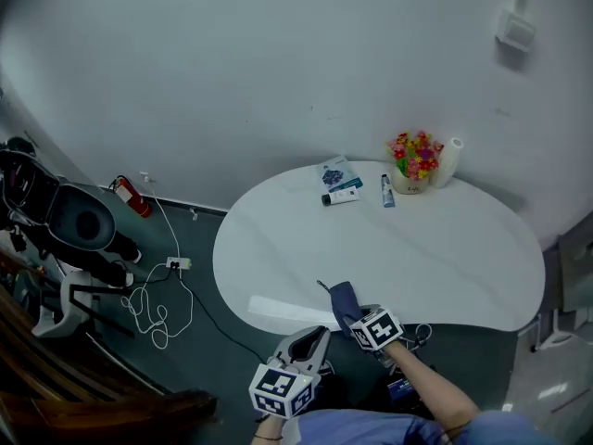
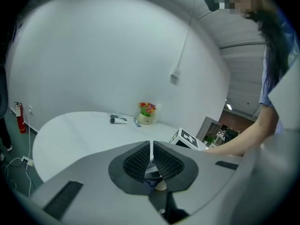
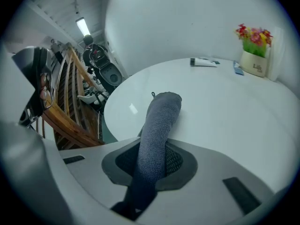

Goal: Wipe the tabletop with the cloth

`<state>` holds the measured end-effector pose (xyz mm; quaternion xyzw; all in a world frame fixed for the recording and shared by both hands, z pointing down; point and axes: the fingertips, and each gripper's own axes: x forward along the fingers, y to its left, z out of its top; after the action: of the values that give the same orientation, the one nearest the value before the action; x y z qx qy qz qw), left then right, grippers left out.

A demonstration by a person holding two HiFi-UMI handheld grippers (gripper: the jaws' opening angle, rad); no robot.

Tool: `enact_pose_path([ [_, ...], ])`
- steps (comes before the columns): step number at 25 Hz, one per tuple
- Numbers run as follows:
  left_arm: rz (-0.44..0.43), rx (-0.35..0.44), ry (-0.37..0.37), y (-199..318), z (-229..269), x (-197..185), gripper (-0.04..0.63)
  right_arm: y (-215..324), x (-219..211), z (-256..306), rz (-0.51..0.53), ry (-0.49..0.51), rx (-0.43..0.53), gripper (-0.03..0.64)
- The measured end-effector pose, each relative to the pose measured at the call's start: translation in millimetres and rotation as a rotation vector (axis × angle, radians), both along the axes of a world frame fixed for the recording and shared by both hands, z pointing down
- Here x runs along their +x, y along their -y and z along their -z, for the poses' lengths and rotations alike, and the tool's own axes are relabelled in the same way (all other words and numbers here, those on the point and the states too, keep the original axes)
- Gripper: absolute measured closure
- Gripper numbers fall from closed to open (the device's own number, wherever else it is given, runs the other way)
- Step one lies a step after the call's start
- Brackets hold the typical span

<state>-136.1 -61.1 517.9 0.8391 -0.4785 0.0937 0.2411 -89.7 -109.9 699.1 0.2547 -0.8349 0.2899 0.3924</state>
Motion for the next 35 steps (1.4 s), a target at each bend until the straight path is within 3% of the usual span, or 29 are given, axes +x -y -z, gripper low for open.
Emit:
enact_pose_path([
  [11, -0.234, -0.002, -0.002, 32.9, 5.7, 202.1, 0.572, 29.7, 225.0, 3.9, -0.231, -0.024, 0.021, 0.546],
  [17, -0.296, 0.014, -0.002, 35.7, 10.7, 285.8, 0.572, 29.1, 349.8, 2.2, -0.373, -0.034, 0.02, 0.546],
  [26, -0.346, -0.004, -0.007, 26.3, 6.3, 372.7, 0.571, 7.3, 520.3, 13.0, -0.534, -0.127, 0.045, 0.547],
  [35, -0.367, -0.006, -0.002, 18.6, 6.1, 409.6, 0.571, -27.9, 643.9, 11.6, -0.743, -0.175, 0.04, 0.546],
])
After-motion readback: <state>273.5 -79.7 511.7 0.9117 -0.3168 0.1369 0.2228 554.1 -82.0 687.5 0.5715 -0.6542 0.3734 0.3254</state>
